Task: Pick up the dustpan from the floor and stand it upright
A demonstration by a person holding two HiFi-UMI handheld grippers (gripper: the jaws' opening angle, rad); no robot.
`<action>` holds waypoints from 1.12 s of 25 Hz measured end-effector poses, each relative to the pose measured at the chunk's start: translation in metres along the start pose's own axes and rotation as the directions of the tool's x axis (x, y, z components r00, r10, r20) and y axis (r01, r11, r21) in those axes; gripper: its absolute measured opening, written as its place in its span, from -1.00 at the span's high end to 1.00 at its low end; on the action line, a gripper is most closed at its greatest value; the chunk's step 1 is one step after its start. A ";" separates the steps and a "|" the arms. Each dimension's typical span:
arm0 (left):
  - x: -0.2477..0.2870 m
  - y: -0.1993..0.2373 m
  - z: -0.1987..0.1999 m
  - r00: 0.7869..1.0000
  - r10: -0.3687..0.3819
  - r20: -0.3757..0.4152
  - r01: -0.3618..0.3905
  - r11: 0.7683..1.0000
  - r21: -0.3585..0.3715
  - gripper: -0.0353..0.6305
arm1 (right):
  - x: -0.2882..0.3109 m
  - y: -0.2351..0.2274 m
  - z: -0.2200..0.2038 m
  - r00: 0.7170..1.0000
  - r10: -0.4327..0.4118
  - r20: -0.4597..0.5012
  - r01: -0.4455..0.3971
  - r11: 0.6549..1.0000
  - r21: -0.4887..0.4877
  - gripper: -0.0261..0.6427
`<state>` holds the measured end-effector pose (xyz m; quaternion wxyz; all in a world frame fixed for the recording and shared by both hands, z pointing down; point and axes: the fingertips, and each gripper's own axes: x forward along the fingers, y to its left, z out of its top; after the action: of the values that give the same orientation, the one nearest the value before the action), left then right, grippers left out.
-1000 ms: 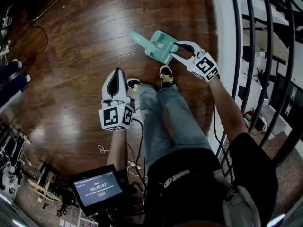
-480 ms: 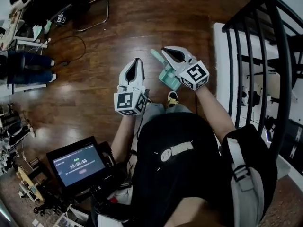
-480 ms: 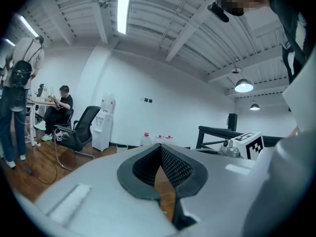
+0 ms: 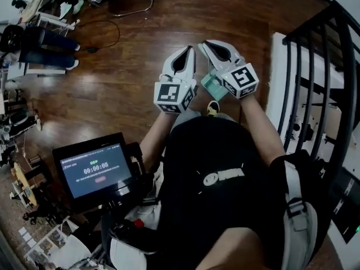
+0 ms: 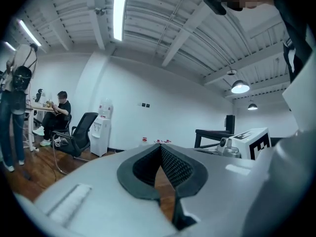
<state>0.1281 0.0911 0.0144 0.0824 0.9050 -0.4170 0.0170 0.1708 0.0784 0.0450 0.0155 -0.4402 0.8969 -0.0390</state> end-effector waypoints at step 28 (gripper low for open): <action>0.010 0.010 0.008 1.000 0.004 0.028 -0.004 1.000 0.025 0.84 | 0.017 -0.004 0.008 0.999 0.008 0.036 -0.008 1.000 0.017 0.94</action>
<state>0.1270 0.0761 0.0086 0.0651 0.9053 -0.4196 0.0095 0.1640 0.0618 0.0376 0.0354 -0.4371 0.8979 -0.0389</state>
